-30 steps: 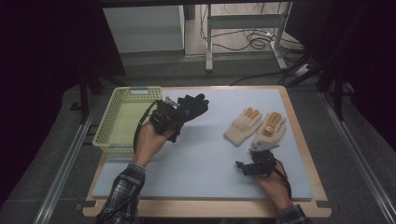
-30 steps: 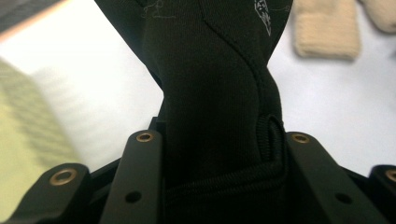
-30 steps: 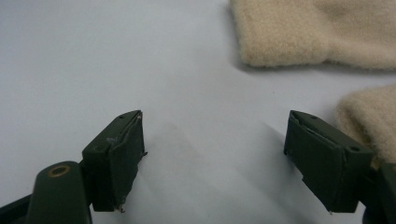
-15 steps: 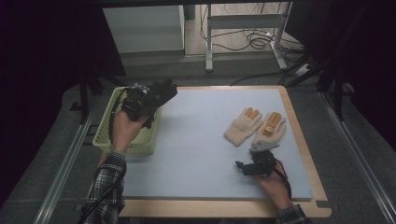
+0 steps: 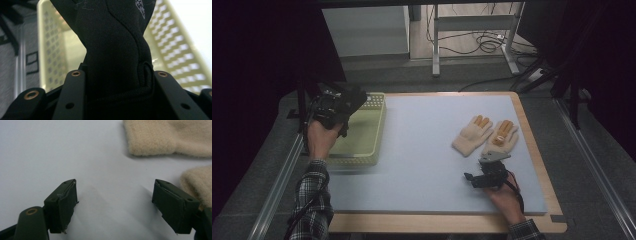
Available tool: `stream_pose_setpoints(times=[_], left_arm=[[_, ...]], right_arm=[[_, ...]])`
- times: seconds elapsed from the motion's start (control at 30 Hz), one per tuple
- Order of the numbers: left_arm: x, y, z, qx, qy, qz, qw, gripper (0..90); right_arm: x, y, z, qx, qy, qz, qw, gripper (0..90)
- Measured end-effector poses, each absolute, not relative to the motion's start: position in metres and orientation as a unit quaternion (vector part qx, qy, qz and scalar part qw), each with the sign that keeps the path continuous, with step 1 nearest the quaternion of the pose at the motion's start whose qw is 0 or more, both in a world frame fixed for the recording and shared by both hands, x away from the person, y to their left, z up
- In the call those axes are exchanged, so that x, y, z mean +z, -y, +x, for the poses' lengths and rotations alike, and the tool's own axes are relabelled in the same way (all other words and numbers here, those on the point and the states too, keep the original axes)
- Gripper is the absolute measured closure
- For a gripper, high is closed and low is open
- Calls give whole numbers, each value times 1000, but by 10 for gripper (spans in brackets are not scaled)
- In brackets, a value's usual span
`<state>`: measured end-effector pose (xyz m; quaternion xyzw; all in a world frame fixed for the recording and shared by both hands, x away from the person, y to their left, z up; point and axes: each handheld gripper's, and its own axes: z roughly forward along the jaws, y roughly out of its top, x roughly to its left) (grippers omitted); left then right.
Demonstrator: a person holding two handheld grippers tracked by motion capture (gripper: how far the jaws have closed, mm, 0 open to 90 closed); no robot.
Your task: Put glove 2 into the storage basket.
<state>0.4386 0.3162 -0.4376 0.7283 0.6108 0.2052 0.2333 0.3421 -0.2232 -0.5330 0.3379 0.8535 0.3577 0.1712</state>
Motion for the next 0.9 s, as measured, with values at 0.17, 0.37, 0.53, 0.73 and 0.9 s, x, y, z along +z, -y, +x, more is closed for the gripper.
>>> stream_pose_setpoints(times=[0.17, 0.37, 0.53, 0.73, 0.9], left_arm=[[-462, -322, 447, 188, -620, 734, 203, 608], [-486, -319, 461, 169, -627, 742, 167, 592], [-503, -323, 471, 145, -643, 739, 137, 557], [-508, -318, 474, 116, -632, 754, 134, 218], [-489, -316, 468, 144, -625, 752, 151, 37]], right_arm=[[-533, 223, 342, 358, -854, 338, 171, 199], [-533, 223, 342, 358, -854, 338, 171, 199], [-533, 223, 342, 358, -853, 338, 171, 199], [-533, 223, 342, 358, -853, 338, 171, 199], [-533, 223, 342, 358, -853, 338, 171, 199]])
